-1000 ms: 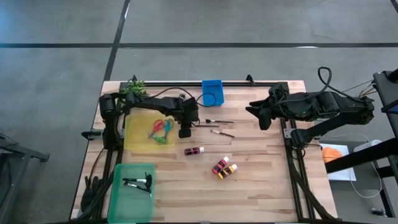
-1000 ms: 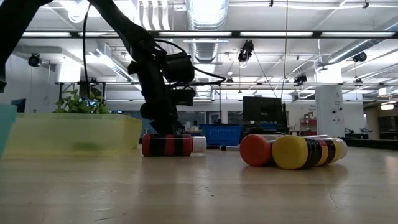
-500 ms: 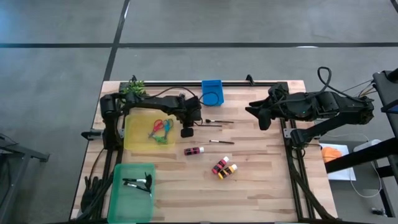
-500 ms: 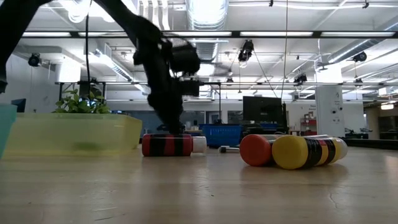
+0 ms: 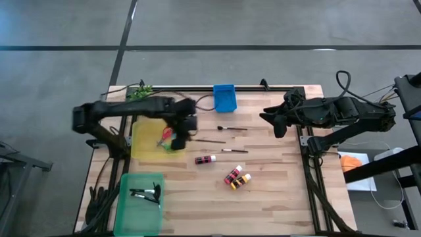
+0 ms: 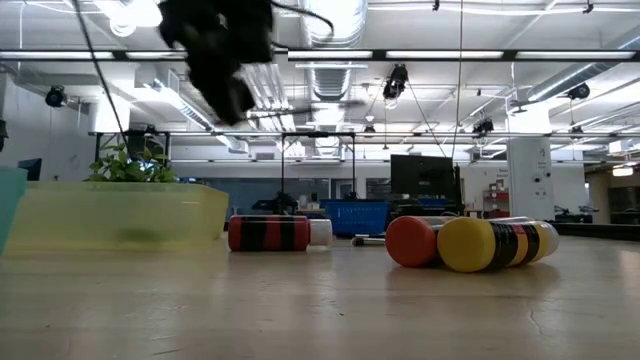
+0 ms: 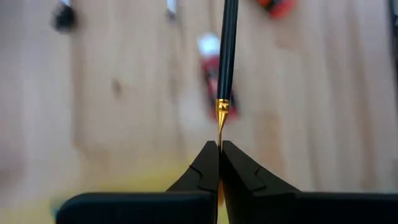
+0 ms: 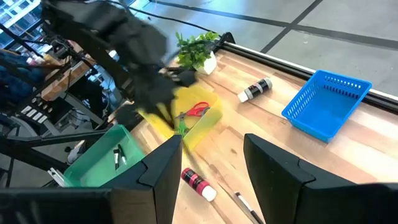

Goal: Pick & Place Paint Supplies
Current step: Put the yellow paint brush into the blue bin, then put the eyeshadow brush into the blue bin

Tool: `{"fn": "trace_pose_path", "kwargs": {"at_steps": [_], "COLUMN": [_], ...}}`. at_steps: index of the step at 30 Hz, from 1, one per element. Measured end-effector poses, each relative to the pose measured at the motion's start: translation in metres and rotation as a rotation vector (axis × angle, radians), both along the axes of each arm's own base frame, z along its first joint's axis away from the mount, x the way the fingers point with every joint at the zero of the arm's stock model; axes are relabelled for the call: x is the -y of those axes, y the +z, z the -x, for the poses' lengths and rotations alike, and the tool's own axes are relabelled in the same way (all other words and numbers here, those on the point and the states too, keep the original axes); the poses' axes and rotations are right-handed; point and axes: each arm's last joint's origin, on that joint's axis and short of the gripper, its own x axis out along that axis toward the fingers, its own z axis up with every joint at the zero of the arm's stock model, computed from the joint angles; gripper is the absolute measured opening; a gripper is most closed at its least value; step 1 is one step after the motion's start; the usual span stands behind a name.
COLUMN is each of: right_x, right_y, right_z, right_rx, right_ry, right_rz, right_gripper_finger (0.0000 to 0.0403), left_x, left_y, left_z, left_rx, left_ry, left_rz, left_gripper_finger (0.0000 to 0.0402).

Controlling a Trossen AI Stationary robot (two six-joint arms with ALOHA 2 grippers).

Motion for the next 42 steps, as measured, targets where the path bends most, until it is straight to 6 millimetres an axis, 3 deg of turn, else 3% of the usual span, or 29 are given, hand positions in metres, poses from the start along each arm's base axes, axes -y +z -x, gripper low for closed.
{"fn": "trace_pose_path", "kwargs": {"at_steps": [7,13,20,26,32,42], "right_x": [0.0,0.0,0.0,0.0,0.0,0.0], "right_y": [0.0,0.0,0.0,0.0,0.0,-0.001], "right_z": [0.0,0.0,0.0,0.0,0.0,0.0], "right_rx": [0.002,0.001,0.008,0.008,0.012,0.013], "right_ry": [0.0,-0.001,-0.009,-0.018,-0.026,-0.03], "right_rz": [0.0,0.0,-0.016,-0.018,-0.027,-0.033], "right_gripper_finger": [0.0171,0.0171,0.0171,0.0171,0.0171,0.0171], "left_x": [0.052,0.101,0.138,0.155,0.157,0.153], "left_y": [0.006,-0.015,-0.048,-0.073,-0.08,-0.084], "left_z": [0.079,0.144,0.195,0.219,0.223,0.223], "left_rx": [-0.021,-0.07,-0.198,-0.302,-0.304,-0.318], "left_ry": [0.123,0.042,-0.101,-0.197,-0.198,-0.134], "left_rz": [0.12,0.238,0.326,0.323,0.294,0.257], "left_gripper_finger": [0.0006,0.0006,0.0005,0.0005,0.0007,0.0091]}}
